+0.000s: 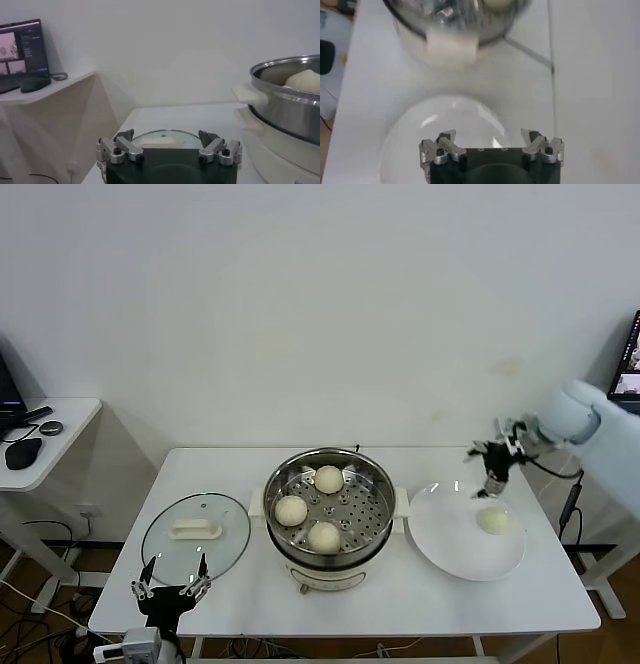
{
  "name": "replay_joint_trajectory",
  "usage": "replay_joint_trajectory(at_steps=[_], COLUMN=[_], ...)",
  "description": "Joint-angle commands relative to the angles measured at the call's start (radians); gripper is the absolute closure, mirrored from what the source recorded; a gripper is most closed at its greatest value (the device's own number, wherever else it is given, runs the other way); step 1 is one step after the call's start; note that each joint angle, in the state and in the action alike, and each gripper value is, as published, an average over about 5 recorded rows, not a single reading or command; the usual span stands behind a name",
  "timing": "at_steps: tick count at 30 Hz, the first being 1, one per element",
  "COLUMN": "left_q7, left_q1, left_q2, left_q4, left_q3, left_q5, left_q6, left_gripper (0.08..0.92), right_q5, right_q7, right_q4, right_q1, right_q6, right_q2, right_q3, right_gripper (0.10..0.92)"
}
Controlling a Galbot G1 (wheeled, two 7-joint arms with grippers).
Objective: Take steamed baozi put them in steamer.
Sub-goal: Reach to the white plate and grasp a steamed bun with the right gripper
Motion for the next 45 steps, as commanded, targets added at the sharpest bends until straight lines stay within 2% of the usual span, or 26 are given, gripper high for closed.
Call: replay_joint_trajectory(at_steps=[1,5,18,30,45], left_q7=[-0.001,-0.002,-0.003,-0.001,-0.001], left_q1=[0.008,0.002,-0.005,-0.012,-0.011], left_q2=[0.001,0.000,0.000,-0.001,-0.001], left_q4=[0.001,0.008,0.026,0.033,0.039], left_q3=[-0.007,-0.013,-0.009,-0.004,-0.002], left_q5=[0.005,0.009,0.015,0.015,0.020], left_q6=[0.004,0.008,0.006,0.001,-0.002], left_gripper=[0.177,0.177,0.177,0.177,0.177], right_q5=[-0.308,-0.402,-0.493,-0.507,-0.514], right_q7=[-0.056,-0.080,-0.065,0.022,0.025], right_q4=[-0.279,-0.382,-0.457,-0.485,-0.493], right_q1=[-0.242,-0.237,-0.226,-0.231,-0.224], right_q6=[0.146,0.281,0.373,0.360,0.352], right_q2=[0.134,0.198,0.259,0.270,0.274], right_q3=[0.247,0.271,0.276,0.277,0.278], right_gripper=[0.203,0.203,0.203,0.203,0.203])
